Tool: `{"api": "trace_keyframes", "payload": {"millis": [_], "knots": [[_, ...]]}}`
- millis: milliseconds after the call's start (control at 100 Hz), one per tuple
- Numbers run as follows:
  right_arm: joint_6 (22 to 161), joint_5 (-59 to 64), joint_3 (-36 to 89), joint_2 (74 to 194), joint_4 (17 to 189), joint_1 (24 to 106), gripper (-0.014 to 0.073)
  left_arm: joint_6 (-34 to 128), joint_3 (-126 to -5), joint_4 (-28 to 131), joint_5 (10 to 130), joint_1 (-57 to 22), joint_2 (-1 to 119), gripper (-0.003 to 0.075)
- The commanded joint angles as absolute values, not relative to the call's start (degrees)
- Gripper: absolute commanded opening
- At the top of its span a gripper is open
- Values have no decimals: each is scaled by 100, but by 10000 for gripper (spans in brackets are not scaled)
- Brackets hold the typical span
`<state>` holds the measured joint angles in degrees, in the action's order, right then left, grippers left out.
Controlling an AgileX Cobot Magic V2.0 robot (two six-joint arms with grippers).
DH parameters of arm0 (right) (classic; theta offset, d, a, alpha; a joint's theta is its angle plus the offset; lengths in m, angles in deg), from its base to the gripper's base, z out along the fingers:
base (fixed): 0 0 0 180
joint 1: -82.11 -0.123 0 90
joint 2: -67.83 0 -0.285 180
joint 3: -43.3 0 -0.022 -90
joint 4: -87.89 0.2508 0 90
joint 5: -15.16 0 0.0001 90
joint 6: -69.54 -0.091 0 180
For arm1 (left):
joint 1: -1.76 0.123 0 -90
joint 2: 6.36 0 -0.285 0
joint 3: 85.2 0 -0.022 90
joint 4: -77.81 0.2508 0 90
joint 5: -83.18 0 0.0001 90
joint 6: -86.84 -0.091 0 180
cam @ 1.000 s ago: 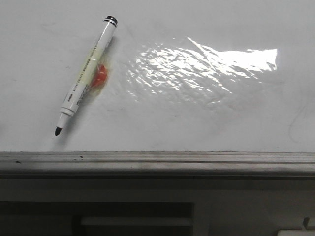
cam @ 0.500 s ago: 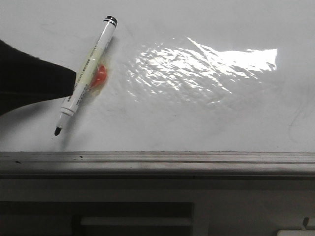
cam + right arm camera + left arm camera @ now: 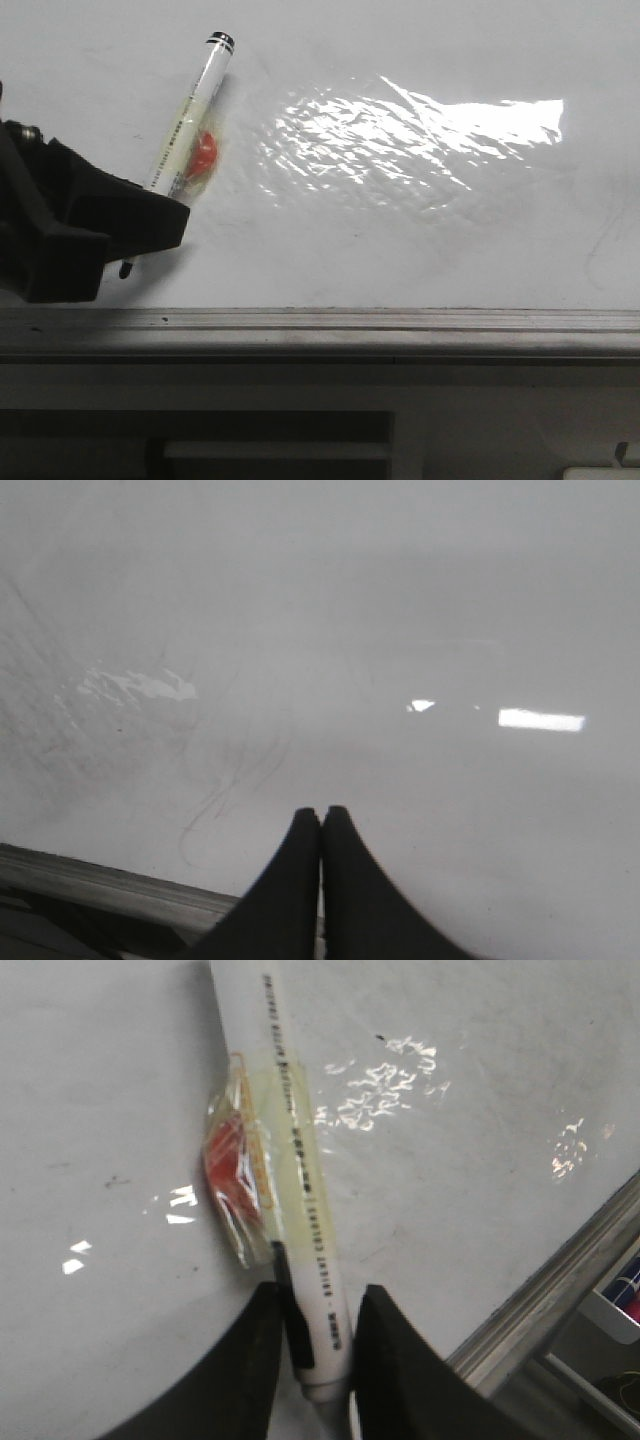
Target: Write number 9 on whiteboard
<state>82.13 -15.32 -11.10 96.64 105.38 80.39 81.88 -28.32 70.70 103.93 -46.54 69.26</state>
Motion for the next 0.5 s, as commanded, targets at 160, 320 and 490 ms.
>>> {"api": "trace_keyframes", "payload": {"millis": [160, 320, 490], "knots": [[8259, -1337, -897, 9738, 10612, 7359, -61, 8201, -2995, 6997, 10827, -4693, 6878, -20], [8507, -1438, -799, 9761, 10612, 6499, -54, 8201, -2995, 7458, 10849, -4693, 6805, -20], [8759, -1180, -545, 10103, 10612, 5699, 124, 8201, -2995, 8930, 11068, -4693, 6659, -20]]}}
